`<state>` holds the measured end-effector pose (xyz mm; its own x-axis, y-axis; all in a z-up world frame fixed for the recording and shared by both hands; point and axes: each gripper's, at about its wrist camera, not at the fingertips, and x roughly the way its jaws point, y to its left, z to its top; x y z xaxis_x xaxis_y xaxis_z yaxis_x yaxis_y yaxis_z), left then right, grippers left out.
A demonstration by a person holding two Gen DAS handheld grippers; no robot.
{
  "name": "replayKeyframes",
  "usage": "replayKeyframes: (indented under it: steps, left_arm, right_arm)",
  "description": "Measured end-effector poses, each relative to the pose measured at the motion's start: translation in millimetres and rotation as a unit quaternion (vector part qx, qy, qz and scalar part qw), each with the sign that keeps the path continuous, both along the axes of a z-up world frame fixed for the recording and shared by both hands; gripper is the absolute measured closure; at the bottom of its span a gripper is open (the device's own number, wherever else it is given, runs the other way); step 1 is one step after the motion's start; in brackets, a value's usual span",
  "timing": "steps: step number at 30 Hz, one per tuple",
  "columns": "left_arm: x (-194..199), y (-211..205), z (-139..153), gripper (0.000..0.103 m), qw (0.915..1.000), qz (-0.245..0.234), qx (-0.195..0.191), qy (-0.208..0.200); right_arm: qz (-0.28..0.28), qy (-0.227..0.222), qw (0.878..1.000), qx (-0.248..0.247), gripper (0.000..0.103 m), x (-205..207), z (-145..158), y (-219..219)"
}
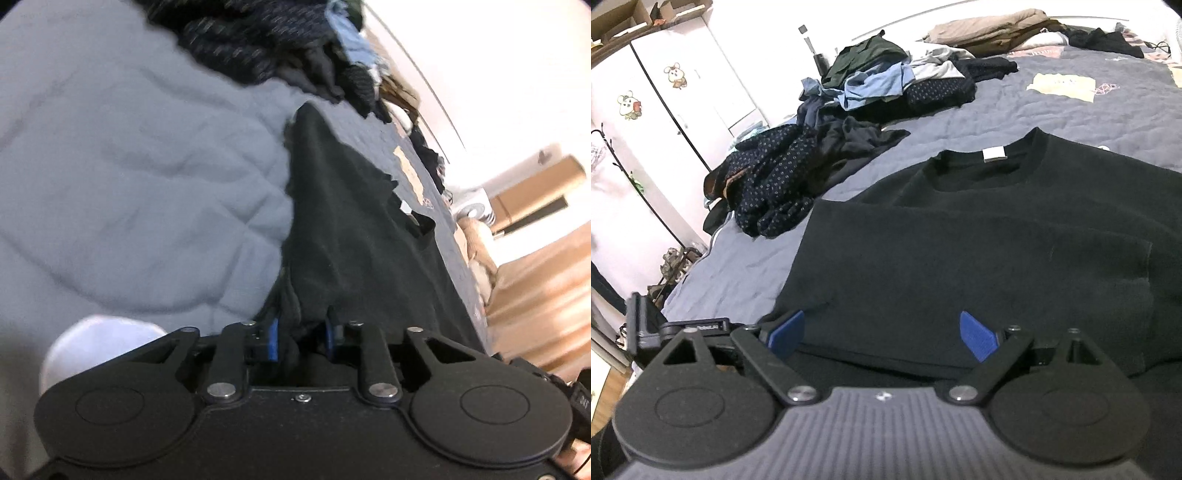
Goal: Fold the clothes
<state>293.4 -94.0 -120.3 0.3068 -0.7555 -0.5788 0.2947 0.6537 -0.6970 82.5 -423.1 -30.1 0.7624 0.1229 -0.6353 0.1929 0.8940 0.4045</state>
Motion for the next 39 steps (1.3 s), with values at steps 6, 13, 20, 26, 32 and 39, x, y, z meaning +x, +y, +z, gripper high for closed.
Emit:
replayKeyframes:
  steps: [6,13,20,26,32,39]
  left_arm:
    - [6,9,-16,0.071,0.9989,-0.016,0.011,0.042]
    - [4,12,14,0.032,0.9991,0.011,-0.036,-0.022]
    - [10,-8,-9,0.081,0.9999,-0.011,-0.006,0.009]
    - [9,-2,2,0.086,0.9990,-0.017,-0.037,-0.018]
    - [10,-10,-7,0.072,0.9996,-0.018,0.023,0.004]
    - [14,3,5,0.049,0.9997,0.014,-0.006,-0.020]
  right_arm:
    - [-0.008,-0.002,1.000,0.007,0.012,-2,0,-6]
    - [-0.007,-0.004,1.000,0.008,0.012,-3,1,-6]
    - [-0.003,-0.001,1.000,0.003,0.012,-2,0,-2]
    - [-0.004,0.002,1.000,0.006,0.012,-2,-2,-5]
    - [0.020,-0.003,1.000,0.011,0.012,-2,-1,2]
    - [0.045,-0.006,0.999,0.000,0.012,1,3,22]
